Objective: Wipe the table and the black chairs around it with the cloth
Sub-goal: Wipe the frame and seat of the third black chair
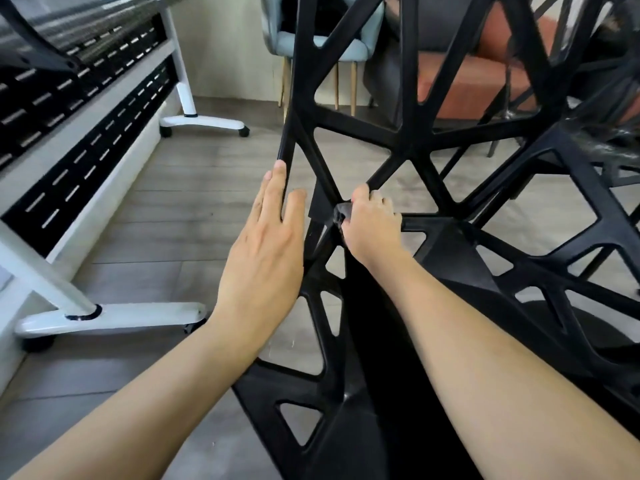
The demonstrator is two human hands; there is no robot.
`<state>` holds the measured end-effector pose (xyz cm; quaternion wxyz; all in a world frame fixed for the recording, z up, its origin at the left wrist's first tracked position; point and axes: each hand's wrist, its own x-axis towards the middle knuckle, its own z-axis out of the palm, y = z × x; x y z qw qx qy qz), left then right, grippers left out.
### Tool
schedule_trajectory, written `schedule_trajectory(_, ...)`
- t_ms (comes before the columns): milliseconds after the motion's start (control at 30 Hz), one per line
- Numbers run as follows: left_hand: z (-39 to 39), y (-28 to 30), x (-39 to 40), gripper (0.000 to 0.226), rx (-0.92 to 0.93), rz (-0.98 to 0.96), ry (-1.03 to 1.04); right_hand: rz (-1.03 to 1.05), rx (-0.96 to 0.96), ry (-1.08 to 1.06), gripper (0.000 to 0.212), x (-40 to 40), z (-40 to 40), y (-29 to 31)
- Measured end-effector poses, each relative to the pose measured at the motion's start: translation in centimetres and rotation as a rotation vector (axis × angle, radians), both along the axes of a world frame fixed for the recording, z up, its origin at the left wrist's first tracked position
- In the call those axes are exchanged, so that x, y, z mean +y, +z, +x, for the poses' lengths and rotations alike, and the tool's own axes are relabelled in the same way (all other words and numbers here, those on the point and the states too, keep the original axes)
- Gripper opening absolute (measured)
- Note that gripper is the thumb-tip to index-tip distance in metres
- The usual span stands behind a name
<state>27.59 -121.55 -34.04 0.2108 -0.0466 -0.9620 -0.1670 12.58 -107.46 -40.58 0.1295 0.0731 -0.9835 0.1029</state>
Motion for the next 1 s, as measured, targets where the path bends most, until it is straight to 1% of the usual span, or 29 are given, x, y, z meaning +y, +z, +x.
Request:
schedule_trajectory(67,-0.1,0.0,-0.1,0.056,0.041,0.019,-0.005,-0.111,-0.059,0.017,0.03,-0.2,-0.1,0.7)
schedule_trajectory(167,-0.2,-0.3,-0.1,0.049,0.078,0.031,-0.007,-0.19,-0.027,0.011,0.031,-1.2,1.3,0.4)
schedule_trajectory(233,-0.2,-0.5,-0.3,0.048,0.101,0.03,0.0,-0.211,-0.064,-0.068,0.039,-2.2,1.8,0.7)
schedule_trajectory(300,-0.2,-0.7,-0.3,0.051,0.092,0.021,-0.015,-0.224,-0.175,-0.2,0.046,-3.0,0.8,1.7)
schedule_trajectory(367,-0.2,-0.7,-0.4,0.053,0.073,0.014,-0.027,-0.233,-0.238,-0.282,0.047,-3.7,-0.1,2.5)
schedule_trajectory(400,-0.2,-0.6,-0.4,0.053,0.061,0.015,-0.031,-0.236,-0.243,-0.285,0.045,-4.0,-0.4,2.7)
schedule_trajectory(533,-0.2,-0.6,-0.5,0.055,0.044,0.024,-0.033,-0.292,-0.258,-0.187,0.035,-3.2,-0.1,3.1)
schedule_trajectory(633,-0.2,-0.6,-0.5,0.051,0.054,0.041,-0.03,-0.365,-0.219,-0.105,0.031,-2.1,1.1,2.6)
schedule_trajectory(767,-0.1,-0.2,-0.4,0.048,0.052,0.083,-0.023,-0.41,-0.124,0.039,0.032,-2.0,5.7,1.4)
schedule_trajectory(833,-0.2,-0.3,-0.4,0.046,0.045,0.103,-0.024,-0.448,-0.095,0.11,0.029,-2.2,8.8,0.9)
schedule_trajectory(900,-0.3,-0.4,-0.4,0.044,0.047,0.104,-0.03,-0.43,-0.055,0.149,0.027,-2.3,12.0,0.6)
schedule_trajectory(1000,-0.4,-0.4,-0.4,0.042,0.056,0.078,-0.027,-0.325,-0.004,0.205,0.032,-2.1,15.8,0.4)
